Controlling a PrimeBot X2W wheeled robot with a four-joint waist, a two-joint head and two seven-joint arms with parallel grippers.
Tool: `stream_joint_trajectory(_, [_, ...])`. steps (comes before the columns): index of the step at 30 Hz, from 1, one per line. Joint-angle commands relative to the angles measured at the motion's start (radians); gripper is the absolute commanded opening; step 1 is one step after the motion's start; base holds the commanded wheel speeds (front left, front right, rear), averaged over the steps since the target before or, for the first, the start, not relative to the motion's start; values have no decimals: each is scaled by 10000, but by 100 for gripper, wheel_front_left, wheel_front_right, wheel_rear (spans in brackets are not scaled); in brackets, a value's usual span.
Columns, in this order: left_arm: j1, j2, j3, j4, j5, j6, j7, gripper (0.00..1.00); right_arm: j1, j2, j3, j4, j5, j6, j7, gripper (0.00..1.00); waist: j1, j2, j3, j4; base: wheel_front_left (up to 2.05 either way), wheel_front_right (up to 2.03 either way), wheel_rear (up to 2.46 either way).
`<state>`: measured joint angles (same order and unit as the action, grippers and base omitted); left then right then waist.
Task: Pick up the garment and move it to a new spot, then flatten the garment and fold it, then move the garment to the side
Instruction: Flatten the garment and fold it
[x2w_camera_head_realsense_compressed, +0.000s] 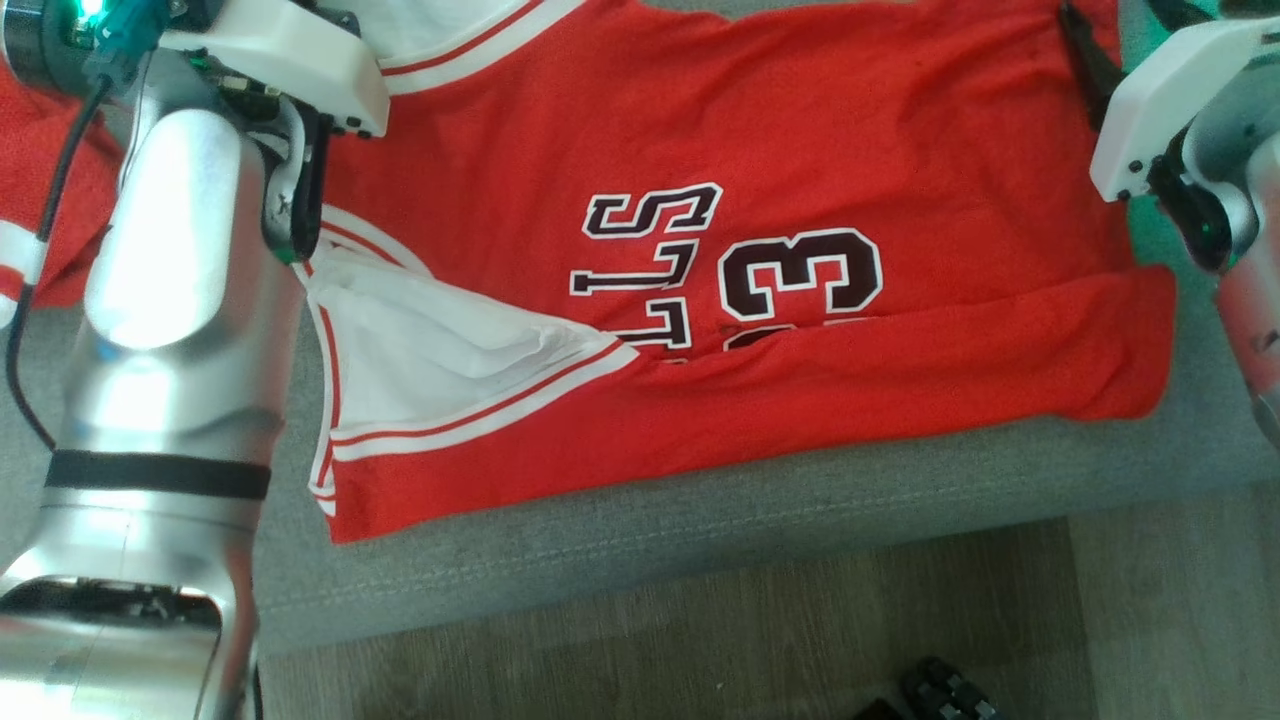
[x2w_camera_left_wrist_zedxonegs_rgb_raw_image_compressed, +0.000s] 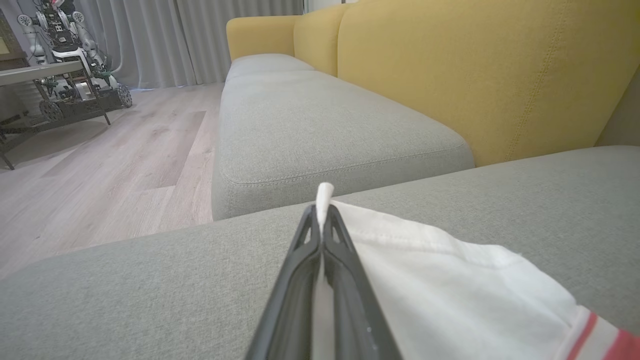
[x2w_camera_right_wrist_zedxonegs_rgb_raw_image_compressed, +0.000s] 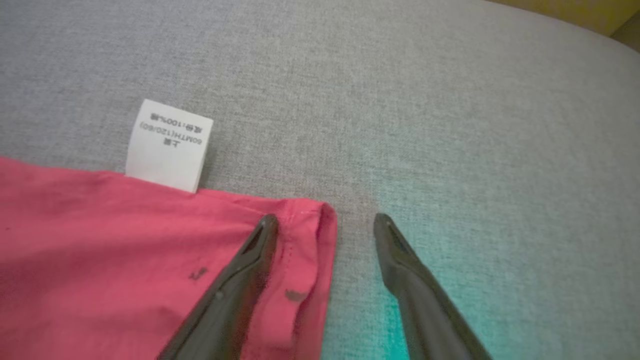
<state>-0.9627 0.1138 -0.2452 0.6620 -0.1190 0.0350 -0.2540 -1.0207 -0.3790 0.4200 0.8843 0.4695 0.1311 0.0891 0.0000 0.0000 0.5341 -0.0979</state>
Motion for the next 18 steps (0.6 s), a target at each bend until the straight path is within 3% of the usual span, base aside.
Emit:
stream_joint_trajectory(1, [-36,284,206,-400,-49,45,-77,0,238,-61,336,18,167,-4,165,0,0,0,-30,10,0,0,0])
stream_joint_trajectory(8, [157,270,259,-405,-136,63,-77,0,380,-331,998,-10,761,-4,-181,0,0,0,-274,66,0,0,0])
stream_joint_trajectory(18, [926,247,471,-747,-429,-36,-78,0,657,-710,1254,255,300,-4,-2942,0,0,0,-989,186,0,0,0])
